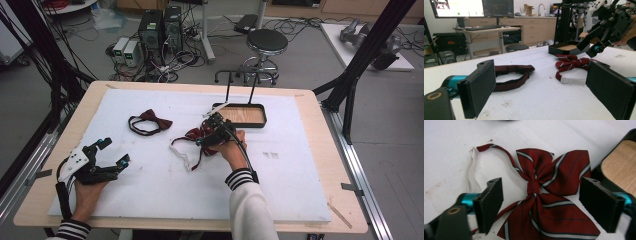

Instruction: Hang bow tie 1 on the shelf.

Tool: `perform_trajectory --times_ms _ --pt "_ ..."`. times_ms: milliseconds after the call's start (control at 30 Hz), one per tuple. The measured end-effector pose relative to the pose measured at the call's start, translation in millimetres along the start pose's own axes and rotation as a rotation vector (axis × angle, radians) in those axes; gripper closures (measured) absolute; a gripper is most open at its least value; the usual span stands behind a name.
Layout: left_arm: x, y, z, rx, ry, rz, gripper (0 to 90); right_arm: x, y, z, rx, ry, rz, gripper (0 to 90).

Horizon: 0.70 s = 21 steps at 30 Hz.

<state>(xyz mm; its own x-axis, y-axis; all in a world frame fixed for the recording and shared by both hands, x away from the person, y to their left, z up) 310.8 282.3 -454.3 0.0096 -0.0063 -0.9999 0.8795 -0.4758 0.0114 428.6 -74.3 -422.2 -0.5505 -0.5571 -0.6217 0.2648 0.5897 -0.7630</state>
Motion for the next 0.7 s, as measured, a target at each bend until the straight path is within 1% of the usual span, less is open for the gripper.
perform_trajectory --times_ms 33,67,133,167,200,233,267,367,400,433,500,533,600,667,700 --pt "0.0 0.0 0.0 0.000 0.000 0.000 9.6 0.1 1.3 0.5 0.006 0.007 -0.013 21.5" --pt "0.0 0.1 0.1 0.000 -0.001 0.000 9.6 -0.1 2.4 0.5 0.009 0.008 -0.025 24.4" --pt "0.0 0.0 0.0 0.001 0.000 0.001 9.6 -0.1 3.6 0.5 0.008 0.002 -0.035 25.5" --pt "0.0 0.0 0.1 0.000 -0.001 0.001 9.6 -0.3 6.3 0.4 0.018 0.014 -0.047 27.1" --pt "0.0 0.0 0.0 0.001 -0.001 0.001 9.6 -0.3 7.8 0.1 0.024 0.018 -0.055 29.3" --pt "0.0 0.0 0.0 0.001 -0.001 0.001 9.6 -0.5 9.2 -0.2 0.024 0.013 -0.066 32.0" --pt "0.0 -0.1 -0.1 0.001 -0.001 0.000 9.6 -0.5 9.2 -0.2 0.024 0.013 -0.066 32.0" --pt "0.0 0.0 0.2 0.002 -0.002 0.001 9.6 -1.3 12.3 -0.9 0.038 0.010 -0.081 36.2" --pt "0.0 0.1 0.3 0.002 -0.002 0.003 9.6 -1.8 13.6 -1.5 0.038 0.023 -0.087 39.2" --pt "0.0 0.1 0.3 0.001 -0.001 0.003 9.6 -1.8 13.6 -1.5 0.038 0.023 -0.087 39.2" --pt "0.0 0.0 0.3 0.001 -0.001 0.002 9.6 -2.7 14.7 -1.8 0.042 0.022 -0.091 42.2" --pt "0.0 0.0 0.3 0.001 -0.002 0.003 9.6 -3.2 16.3 -1.7 0.036 0.030 -0.097 44.8" --pt "0.0 -0.1 0.2 0.002 -0.002 0.001 9.6 -3.5 17.1 -1.8 0.037 0.031 -0.102 45.1" --pt "0.0 0.0 0.1 0.003 -0.003 0.002 9.6 -4.1 19.6 -2.4 0.033 0.027 -0.108 48.6" --pt "0.0 -0.1 0.0 0.003 -0.003 0.001 9.6 -4.1 19.6 -2.4 0.033 0.027 -0.108 48.6"
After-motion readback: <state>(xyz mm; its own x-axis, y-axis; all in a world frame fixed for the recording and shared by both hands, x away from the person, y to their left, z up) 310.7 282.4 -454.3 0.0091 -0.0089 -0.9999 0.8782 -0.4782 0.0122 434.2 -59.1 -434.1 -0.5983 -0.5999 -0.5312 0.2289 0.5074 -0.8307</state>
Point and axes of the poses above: each handheld gripper's, and its own axes: y roughly forward along the jaws, x roughly out of its underside, z roughly to its right, the point moved 3 cm from there along y, roughly forward along the jaws, and after that the axes turned 10 degrees about -x, right-handed, at the moved point
